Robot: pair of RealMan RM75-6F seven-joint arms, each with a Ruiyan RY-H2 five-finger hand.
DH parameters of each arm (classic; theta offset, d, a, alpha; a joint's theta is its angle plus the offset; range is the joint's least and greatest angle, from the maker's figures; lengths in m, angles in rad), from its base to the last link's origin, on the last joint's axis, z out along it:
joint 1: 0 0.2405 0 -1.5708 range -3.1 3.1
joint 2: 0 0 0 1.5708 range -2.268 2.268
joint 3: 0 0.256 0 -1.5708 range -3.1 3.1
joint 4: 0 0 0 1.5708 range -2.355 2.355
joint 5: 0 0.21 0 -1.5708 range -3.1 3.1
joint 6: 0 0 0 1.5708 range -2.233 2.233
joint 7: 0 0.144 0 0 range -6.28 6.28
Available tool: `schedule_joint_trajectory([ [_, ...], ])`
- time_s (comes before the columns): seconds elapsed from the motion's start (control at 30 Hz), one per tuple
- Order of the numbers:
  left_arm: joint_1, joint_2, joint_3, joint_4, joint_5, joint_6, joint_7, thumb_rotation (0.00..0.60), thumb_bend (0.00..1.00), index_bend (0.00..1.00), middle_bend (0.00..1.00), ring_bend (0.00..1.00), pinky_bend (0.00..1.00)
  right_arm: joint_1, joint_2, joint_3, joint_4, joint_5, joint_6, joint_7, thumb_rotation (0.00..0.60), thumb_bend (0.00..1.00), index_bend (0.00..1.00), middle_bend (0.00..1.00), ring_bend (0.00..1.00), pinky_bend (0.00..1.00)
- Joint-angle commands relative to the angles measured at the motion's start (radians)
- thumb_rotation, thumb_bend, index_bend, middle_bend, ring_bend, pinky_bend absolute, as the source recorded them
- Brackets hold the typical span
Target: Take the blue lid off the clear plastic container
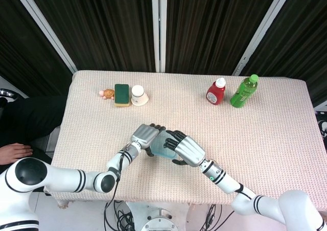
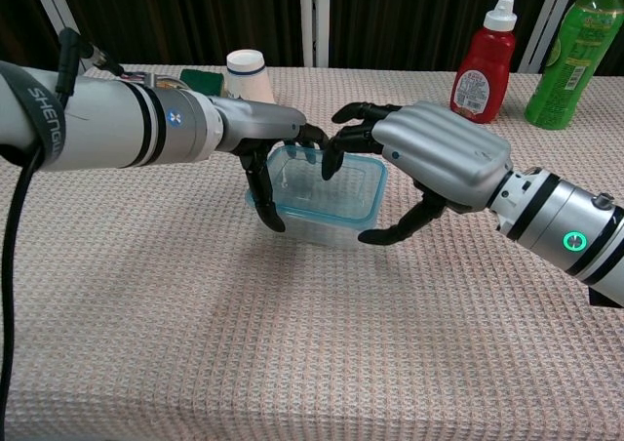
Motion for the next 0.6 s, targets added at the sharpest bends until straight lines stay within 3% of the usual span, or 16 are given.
schedule_joint_trajectory([
  [0.03, 0.001, -0.002, 0.001, 0.001, 0.002, 0.003, 0.001, 0.6, 0.06, 0.21, 0.3, 0.2, 0.39, 0.001, 0.001, 0.001, 0.0, 0.002, 0.005, 0.0, 0.6, 0.07, 0.38, 0.34, 0.12, 0.24],
  [0.6, 0.036, -0.045, -0.006, 0.046, 0.07, 0.027, -0.022, 0.6, 0.06, 0.22, 0.31, 0.2, 0.39, 0.007, 0.021, 0.009, -0.033, 0.014, 0.043, 0.032, 0.6, 0.08, 0.4, 0.35, 0.13, 0.24],
])
